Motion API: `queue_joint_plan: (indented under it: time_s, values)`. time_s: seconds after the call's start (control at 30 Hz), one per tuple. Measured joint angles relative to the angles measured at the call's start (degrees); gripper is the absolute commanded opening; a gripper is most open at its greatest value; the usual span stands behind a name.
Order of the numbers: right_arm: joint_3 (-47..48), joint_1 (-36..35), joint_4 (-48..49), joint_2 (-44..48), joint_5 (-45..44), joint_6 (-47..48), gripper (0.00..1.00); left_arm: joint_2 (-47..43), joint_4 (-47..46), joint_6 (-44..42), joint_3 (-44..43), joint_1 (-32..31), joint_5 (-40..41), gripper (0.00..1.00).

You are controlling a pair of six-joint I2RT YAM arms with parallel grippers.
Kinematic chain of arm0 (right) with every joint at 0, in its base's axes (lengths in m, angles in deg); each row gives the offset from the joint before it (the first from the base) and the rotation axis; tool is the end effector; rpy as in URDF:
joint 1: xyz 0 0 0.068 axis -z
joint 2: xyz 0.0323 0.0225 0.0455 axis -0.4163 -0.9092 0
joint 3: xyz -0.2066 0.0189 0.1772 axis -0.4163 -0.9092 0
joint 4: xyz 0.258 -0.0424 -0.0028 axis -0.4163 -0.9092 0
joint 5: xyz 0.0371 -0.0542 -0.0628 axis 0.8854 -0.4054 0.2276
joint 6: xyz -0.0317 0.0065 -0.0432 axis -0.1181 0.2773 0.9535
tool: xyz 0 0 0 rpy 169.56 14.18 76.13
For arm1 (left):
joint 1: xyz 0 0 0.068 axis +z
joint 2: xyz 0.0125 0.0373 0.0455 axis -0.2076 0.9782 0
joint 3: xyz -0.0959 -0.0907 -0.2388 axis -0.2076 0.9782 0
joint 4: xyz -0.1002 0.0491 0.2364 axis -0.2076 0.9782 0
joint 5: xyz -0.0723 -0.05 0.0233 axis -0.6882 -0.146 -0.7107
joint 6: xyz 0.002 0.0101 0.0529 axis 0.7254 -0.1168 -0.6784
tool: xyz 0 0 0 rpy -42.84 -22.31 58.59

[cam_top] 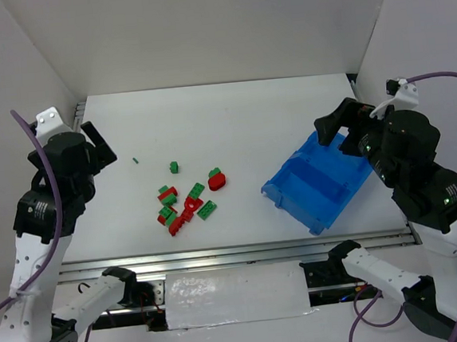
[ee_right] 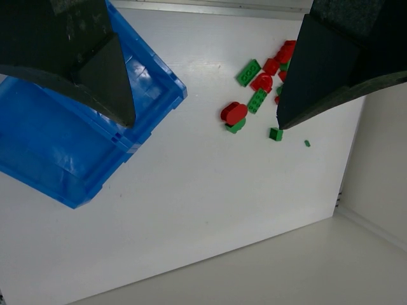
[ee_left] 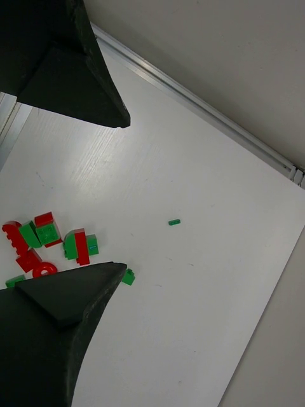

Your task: Sort the legos into containers by color

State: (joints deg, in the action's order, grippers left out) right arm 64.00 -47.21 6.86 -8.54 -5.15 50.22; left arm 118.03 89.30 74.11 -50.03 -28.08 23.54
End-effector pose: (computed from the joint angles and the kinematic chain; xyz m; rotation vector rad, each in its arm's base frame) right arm 0.0988 0.0300 0.4969 0.2678 1.8064 0.3377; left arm 0.1434 -0.0181 0.4571 -0.6482 1.7522 0.1118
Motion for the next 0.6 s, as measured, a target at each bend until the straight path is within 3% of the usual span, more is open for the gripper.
queue_joint_plan:
  time_s: [0.37, 0.5, 0.6]
  values:
    - [-1.5, 0.0, 2.7, -0.2, 2.8, 0.8, 1.00, 4.7, 0.6, 2.0, -0.7, 0.0, 1.4, 0.99]
    - [-1.4, 0.0, 3.3, -3.2, 6.1, 1.4, 1.00, 13.0, 0.5, 5.7, -2.1, 1.9, -0.9, 1.00]
    - [-0.3, 0.0, 3.5, -7.6, 8.9, 1.4, 1.00, 22.6, -3.6, 7.8, -2.3, 8.8, -8.5, 0.97]
